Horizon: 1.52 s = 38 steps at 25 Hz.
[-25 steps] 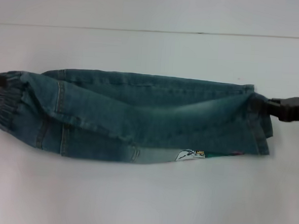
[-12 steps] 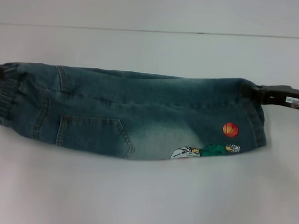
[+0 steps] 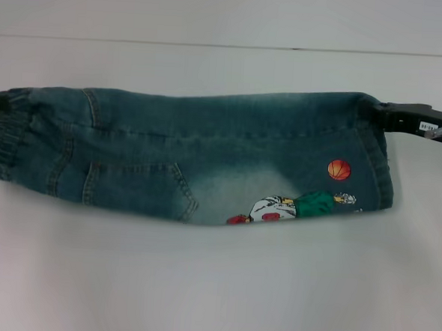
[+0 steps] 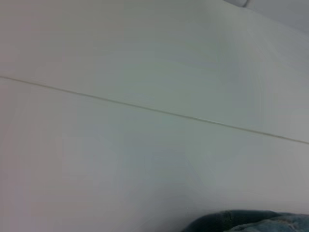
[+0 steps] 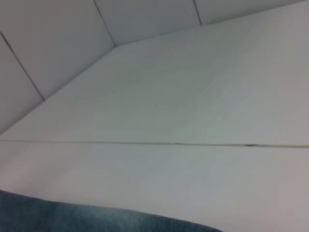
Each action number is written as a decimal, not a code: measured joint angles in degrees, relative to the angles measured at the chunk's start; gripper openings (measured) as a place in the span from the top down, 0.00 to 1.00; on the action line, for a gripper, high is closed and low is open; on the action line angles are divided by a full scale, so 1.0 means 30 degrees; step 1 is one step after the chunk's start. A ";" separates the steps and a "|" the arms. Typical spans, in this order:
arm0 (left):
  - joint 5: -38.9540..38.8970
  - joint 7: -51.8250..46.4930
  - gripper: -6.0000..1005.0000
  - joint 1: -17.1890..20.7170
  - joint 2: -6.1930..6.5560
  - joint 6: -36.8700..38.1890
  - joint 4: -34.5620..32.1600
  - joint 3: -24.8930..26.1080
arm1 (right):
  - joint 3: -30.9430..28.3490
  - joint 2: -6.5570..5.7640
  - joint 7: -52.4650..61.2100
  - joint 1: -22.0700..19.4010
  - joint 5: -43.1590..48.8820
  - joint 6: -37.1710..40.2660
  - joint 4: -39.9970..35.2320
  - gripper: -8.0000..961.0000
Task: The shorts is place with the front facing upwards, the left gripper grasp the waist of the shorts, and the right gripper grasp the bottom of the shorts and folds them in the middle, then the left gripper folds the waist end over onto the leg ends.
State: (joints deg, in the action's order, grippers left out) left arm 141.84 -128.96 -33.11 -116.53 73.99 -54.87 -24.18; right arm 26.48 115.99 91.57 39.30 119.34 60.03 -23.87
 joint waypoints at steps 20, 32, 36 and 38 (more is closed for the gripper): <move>0.0002 0.0368 0.88 -0.0068 -0.0971 -0.3896 0.0947 -0.1260 | 0.0522 0.0939 -0.0903 0.0547 -0.0012 -0.3434 0.0372 0.95; 0.0000 0.0298 0.50 0.0192 -0.0889 -0.3185 0.0772 -0.1176 | 0.0395 0.0945 -0.0846 0.0304 -0.0994 -0.3336 0.0510 0.49; -0.0419 0.0313 0.40 0.0423 -0.0936 -0.2407 0.0059 -0.1121 | 0.0333 0.0692 -0.0790 -0.0109 -0.1895 -0.1939 0.0381 0.36; -0.0996 0.0391 0.35 0.0647 -0.0937 -0.1679 -0.0450 -0.1135 | 0.0326 0.0429 -0.0646 -0.0379 -0.2417 -0.0999 0.0332 0.31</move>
State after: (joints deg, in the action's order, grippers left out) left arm 138.85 -127.78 -31.17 -119.34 68.95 -56.23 -27.58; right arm 27.46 117.28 89.63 38.16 112.09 57.04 -22.88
